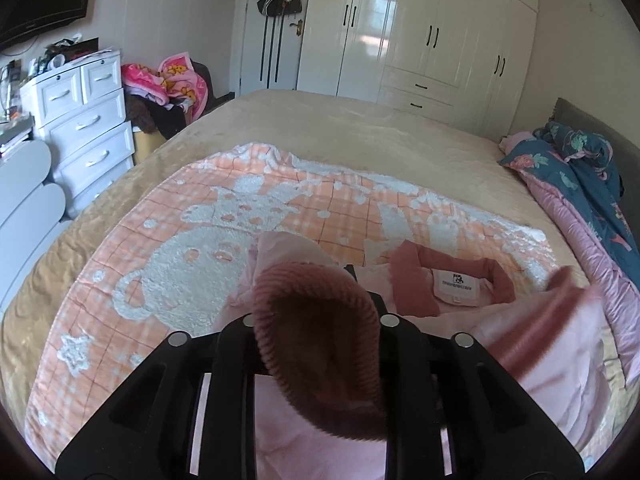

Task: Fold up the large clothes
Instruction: 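Lower the hem near the collar and open both grippers, then grasp the folded edge of the jacket with both grippers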

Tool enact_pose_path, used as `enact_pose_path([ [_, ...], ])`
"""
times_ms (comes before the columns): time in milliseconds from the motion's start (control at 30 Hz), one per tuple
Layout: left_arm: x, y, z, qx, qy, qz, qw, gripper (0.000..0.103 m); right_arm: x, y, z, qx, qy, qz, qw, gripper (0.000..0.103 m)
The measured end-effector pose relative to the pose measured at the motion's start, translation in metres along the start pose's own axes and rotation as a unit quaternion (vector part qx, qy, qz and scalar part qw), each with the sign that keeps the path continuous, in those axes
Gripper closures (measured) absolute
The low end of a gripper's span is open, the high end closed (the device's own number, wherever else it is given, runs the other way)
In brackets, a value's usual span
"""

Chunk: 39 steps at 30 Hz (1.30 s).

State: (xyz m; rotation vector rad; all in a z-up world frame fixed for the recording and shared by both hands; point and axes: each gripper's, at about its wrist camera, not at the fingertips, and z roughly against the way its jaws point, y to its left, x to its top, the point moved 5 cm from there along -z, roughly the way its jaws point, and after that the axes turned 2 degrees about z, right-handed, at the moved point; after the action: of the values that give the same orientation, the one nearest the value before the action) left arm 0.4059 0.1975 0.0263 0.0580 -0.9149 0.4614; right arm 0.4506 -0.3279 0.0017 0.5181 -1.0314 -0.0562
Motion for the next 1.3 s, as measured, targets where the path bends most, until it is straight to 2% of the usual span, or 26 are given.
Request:
enact_pose_path([
  [100, -0.001, -0.003, -0.005, 0.003, 0.006, -0.003, 1.0, 0.086, -0.008, -0.002, -0.01, 0.007, 0.017, -0.008, 1.0, 0.008],
  [167, 0.0, -0.003, -0.004, -0.003, 0.007, 0.002, 1.0, 0.078, -0.012, -0.005, -0.016, 0.006, 0.031, -0.016, 0.999, 0.008],
  [233, 0.002, -0.003, 0.001, -0.021, 0.002, 0.01, 0.9997, 0.054, -0.015, -0.007, -0.02, -0.002, 0.043, -0.013, 0.999, 0.008],
  [300, 0.005, -0.005, 0.009, -0.029, -0.008, 0.008, 0.9995, 0.04, -0.016, -0.004, -0.022, -0.008, 0.049, -0.002, 0.999, 0.008],
  [367, 0.008, -0.008, 0.02, -0.036, -0.019, 0.002, 0.9992, 0.036, -0.017, 0.0, -0.021, -0.014, 0.05, 0.014, 0.999, 0.008],
  [433, 0.012, -0.009, 0.032, -0.042, -0.034, 0.003, 0.9985, 0.021, -0.017, 0.005, -0.02, -0.015, 0.052, 0.031, 0.998, 0.008],
  [600, 0.012, 0.002, 0.073, -0.058, -0.079, 0.011, 0.9951, 0.016, -0.021, 0.022, -0.019, -0.03, 0.055, 0.099, 0.993, 0.007],
  [700, -0.003, 0.018, 0.081, -0.045, -0.087, 0.014, 0.9952, 0.015, -0.024, 0.03, -0.017, -0.058, 0.048, 0.146, 0.986, 0.006],
  [800, -0.031, 0.037, 0.075, -0.02, -0.064, 0.011, 0.9977, 0.014, -0.03, 0.028, -0.019, -0.072, 0.055, 0.166, 0.982, 0.006],
  [933, -0.07, 0.064, 0.063, -0.029, -0.038, 0.046, 0.9978, 0.011, -0.044, 0.012, -0.03, -0.088, 0.095, 0.163, 0.978, 0.006],
  [1067, -0.094, 0.079, 0.033, -0.036, 0.014, 0.035, 0.9986, 0.011, -0.059, -0.006, -0.039, -0.088, 0.13, 0.152, 0.976, 0.006],
  [1133, -0.103, 0.08, 0.02, -0.047, 0.042, 0.031, 0.9975, 0.01, -0.065, -0.009, -0.043, -0.081, 0.143, 0.15, 0.975, 0.006],
  [1233, -0.116, 0.083, 0.0, -0.103, 0.085, 0.074, 0.9882, 0.01, -0.078, -0.014, -0.052, -0.078, 0.171, 0.152, 0.97, 0.006],
  [1300, -0.121, 0.086, -0.005, -0.11, 0.095, 0.083, 0.986, 0.01, -0.087, -0.015, -0.057, -0.079, 0.185, 0.149, 0.968, 0.006],
])
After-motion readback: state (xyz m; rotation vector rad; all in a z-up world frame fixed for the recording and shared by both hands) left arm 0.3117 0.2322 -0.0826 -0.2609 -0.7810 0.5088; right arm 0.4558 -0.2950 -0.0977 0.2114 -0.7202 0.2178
